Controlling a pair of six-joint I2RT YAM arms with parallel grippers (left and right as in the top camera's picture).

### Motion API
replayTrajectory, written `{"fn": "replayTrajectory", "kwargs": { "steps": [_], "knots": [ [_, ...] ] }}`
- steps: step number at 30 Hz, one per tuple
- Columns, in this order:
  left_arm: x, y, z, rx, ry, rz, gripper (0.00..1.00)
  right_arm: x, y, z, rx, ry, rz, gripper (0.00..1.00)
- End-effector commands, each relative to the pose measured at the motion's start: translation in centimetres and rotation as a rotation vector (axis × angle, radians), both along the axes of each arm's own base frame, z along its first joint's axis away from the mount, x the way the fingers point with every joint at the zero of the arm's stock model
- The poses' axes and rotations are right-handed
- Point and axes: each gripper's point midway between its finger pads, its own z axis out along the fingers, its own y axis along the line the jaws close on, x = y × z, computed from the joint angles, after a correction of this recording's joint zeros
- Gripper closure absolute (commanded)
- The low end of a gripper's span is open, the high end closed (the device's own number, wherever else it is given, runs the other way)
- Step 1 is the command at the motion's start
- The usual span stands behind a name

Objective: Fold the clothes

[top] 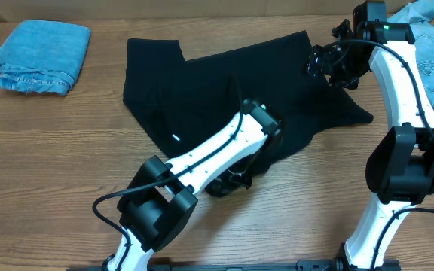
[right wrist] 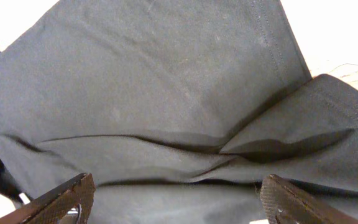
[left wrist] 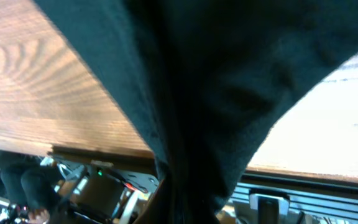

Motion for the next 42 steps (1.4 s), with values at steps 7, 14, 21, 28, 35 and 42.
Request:
{"fn": "replayTrajectory", "kwargs": {
  "steps": [7, 14, 21, 28, 35, 42],
  "knots": [
    [-1.8, -0.7, 0.6, -0.033, 0.033, 0.055, 0.70, 0.2, -0.4, 0.6, -0.014, -0.021, 0.000, 0.10],
    [-0.5, 0.5, 3.3, -0.055, -0.102, 0.037, 0.45, 0.2, -0.3, 0.6, -0.013, -0.019, 0.000, 0.10],
    [9.5, 5.3, 4.9, -0.197, -0.340, 0.219, 0.49, -1.3, -0.2, 0.2, -0.001, 0.053, -0.024, 0.10],
    [21.0, 8.8, 5.3, -0.431, -0.613, 0.289, 0.40, -3.0, 0.3, 0.0, 0.029, 0.130, -0.021, 0.10],
    [25.6, 9.9, 1.5, -0.524, -0.628, 0.355, 0.81, -3.2, 0.6, 0.0, 0.032, 0.136, -0.015, 0.11],
    [26.7, 8.9, -4.7, -0.532, -0.544, 0.373, 0.96, -3.1, 2.1, 0.1, 0.027, 0.123, 0.022, 0.10]
  ]
}}
